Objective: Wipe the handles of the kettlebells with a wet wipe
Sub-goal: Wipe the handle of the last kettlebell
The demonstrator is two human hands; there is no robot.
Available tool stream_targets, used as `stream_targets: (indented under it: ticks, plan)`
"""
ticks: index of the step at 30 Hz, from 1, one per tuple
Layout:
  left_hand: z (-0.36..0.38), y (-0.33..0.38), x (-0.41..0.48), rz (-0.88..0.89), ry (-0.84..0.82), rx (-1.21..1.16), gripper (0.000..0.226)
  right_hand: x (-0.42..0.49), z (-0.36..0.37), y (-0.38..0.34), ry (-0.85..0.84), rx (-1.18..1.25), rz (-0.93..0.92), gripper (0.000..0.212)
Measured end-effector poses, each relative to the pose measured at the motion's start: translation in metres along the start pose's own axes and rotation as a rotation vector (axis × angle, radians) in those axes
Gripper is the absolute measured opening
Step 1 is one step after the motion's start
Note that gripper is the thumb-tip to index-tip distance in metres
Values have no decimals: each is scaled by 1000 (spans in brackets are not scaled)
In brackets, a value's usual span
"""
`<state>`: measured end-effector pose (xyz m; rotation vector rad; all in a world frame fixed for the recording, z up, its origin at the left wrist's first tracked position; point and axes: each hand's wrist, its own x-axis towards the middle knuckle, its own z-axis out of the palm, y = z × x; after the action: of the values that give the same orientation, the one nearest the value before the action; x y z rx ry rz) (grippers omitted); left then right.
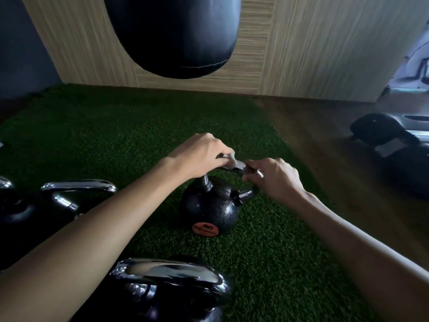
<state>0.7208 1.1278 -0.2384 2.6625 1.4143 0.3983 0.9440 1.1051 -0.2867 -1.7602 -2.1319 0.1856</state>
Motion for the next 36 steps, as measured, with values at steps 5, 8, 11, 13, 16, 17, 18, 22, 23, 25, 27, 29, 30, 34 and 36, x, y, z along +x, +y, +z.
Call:
stream_targets:
  ticks: [5,8,11,13,16,17,18,22,23,25,27,29,30,34,36]
  plan:
    - [12,-3,-3,-40,76,-270,36,-19,1,28,23,74,95,38]
    - [16,6,-2,-19,98,-303,36,-21,6,38,48,98,128,42]
    - [27,-5,8,-1,94,-331,33,-21,10,43,50,106,138,41]
    - [36,-22,7,-107,71,-453,41,-21,12,45,55,132,145,40]
    - [50,-38,-4,-170,43,-647,47,-22,18,47,64,130,151,35]
    - [54,-40,-7,-166,55,-686,47,-22,20,48,70,133,152,35]
    - [58,-43,-10,-163,68,-718,45,-23,21,48,79,142,157,36]
    - [77,-54,-21,-257,76,-715,36,-27,21,49,99,160,148,35]
    - [85,-56,-22,-298,58,-717,35,-27,20,49,95,162,147,35]
    - [97,-57,-26,-350,51,-814,33,-28,17,48,88,161,157,35]
    - [104,-56,-24,-362,110,-836,31,-28,16,46,83,132,154,28]
    - [102,-60,-21,-361,121,-776,30,-29,16,39,81,76,136,25]
    - [98,-62,-20,-372,103,-757,30,-29,17,34,81,49,130,26]
    - [87,-71,-22,-461,76,-825,27,-31,16,5,93,-7,128,27]
    - [90,-76,-24,-493,97,-941,24,-29,15,-15,87,-41,121,31]
